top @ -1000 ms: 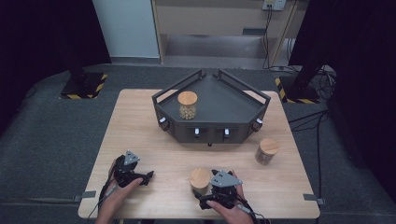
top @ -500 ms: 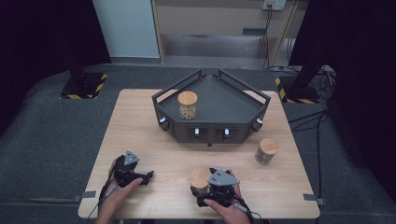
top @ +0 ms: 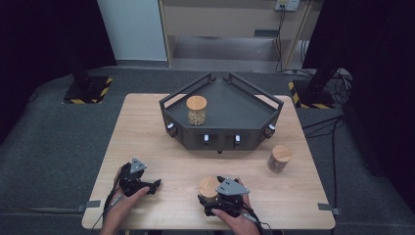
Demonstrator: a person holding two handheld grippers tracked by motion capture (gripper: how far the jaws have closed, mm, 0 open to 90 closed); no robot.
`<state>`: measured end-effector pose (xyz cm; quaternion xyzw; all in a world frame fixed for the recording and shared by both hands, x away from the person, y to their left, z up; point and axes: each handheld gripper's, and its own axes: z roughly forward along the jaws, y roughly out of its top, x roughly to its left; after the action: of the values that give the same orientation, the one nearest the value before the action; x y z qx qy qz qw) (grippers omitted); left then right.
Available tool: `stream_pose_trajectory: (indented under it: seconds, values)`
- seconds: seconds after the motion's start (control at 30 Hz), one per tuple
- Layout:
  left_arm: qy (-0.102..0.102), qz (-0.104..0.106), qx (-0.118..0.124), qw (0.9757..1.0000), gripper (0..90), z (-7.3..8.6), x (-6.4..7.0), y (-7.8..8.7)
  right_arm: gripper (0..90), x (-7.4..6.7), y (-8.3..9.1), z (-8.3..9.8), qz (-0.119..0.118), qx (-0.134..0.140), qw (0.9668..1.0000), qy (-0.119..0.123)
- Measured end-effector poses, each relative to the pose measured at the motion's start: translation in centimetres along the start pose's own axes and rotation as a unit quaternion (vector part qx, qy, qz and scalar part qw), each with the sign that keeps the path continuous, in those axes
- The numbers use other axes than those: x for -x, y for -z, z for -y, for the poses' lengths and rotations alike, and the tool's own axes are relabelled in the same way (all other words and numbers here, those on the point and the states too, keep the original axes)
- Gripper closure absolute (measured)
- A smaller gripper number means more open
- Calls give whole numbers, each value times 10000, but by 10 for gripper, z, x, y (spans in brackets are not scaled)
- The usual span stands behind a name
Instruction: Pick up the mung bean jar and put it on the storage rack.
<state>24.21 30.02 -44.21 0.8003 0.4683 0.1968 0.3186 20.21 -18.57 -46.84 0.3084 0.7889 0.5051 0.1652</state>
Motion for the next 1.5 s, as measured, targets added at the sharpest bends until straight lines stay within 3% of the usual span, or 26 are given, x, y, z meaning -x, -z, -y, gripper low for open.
stream_pose_trajectory:
  seconds: [0.37, 0.63, 0.97, 1.5]
  values:
    - [-1, -1, 0, 10000, 0, 0, 0, 0, 146, -3, -1, 2, 57, 141, 9999, -22]
    - [-2, 0, 0, 10000, 0, 0, 0, 0, 243, -6, -2, 5, 49, 173, 9998, 13]
    - [-4, 2, 0, 10000, 0, 0, 0, 0, 252, -6, 4, 0, 97, 122, 9999, 66]
    - [-2, 0, 1, 10000, 0, 0, 0, 0, 253, 13, 22, -33, 165, 147, 9994, 263]
